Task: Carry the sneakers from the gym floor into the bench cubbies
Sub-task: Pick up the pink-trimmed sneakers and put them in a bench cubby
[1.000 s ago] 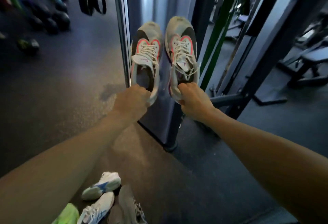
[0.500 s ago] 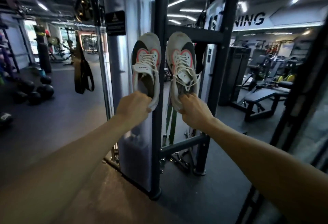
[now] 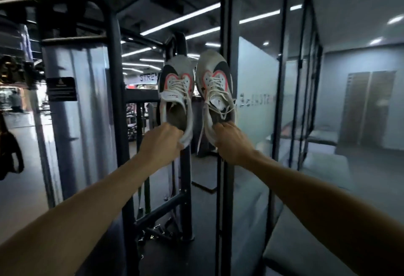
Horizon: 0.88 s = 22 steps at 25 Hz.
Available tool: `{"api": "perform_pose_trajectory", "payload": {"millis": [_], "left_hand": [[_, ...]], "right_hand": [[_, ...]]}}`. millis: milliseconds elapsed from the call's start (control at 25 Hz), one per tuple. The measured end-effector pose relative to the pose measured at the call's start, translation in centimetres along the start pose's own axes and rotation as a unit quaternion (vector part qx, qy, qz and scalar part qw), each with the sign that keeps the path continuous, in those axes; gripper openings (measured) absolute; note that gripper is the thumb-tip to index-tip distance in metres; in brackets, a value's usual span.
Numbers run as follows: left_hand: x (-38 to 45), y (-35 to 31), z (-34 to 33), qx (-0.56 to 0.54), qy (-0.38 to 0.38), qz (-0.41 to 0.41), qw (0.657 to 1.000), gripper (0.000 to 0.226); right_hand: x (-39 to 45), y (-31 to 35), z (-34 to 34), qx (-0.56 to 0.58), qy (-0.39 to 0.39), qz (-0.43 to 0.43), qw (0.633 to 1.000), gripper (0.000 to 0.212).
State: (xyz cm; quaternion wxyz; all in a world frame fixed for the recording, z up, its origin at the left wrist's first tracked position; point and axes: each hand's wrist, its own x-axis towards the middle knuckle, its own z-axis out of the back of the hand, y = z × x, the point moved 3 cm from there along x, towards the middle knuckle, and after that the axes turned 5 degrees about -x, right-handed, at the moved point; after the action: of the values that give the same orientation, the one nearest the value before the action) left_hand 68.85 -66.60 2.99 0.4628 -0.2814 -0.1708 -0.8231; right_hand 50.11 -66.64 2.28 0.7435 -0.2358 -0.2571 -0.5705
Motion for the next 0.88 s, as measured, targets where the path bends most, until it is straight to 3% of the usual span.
{"api": "perform_pose_trajectory", "payload": {"millis": [320, 440, 640, 880], "left_hand": [[-3.1, -16.2, 4.9, -0.09, -0.019, -0.13, 0.987, 0.035], [-4.1, -23.8, 6.3, -0.142, -0.02, -0.163, 0.976, 0.038], [-6.7, -39.8, 9.3, -0.236, -0.035, -0.245, 0.94, 0.043], [-10.0, -61.2, 11.3, -0.291, 0.006, -0.309, 0.905, 0.028]], "right_hand": [[-15.6, -5.4, 14.1, -0.079, -0.025, -0.13, 0.988, 0.017], [-22.3, -7.9, 19.2, -0.109, -0.025, -0.174, 0.978, 0.022], [-35.0, -14.4, 30.4, -0.194, -0.024, -0.276, 0.941, 0.021], [-51.4, -22.6, 43.5, -0.264, -0.001, -0.339, 0.903, 0.019]]}}
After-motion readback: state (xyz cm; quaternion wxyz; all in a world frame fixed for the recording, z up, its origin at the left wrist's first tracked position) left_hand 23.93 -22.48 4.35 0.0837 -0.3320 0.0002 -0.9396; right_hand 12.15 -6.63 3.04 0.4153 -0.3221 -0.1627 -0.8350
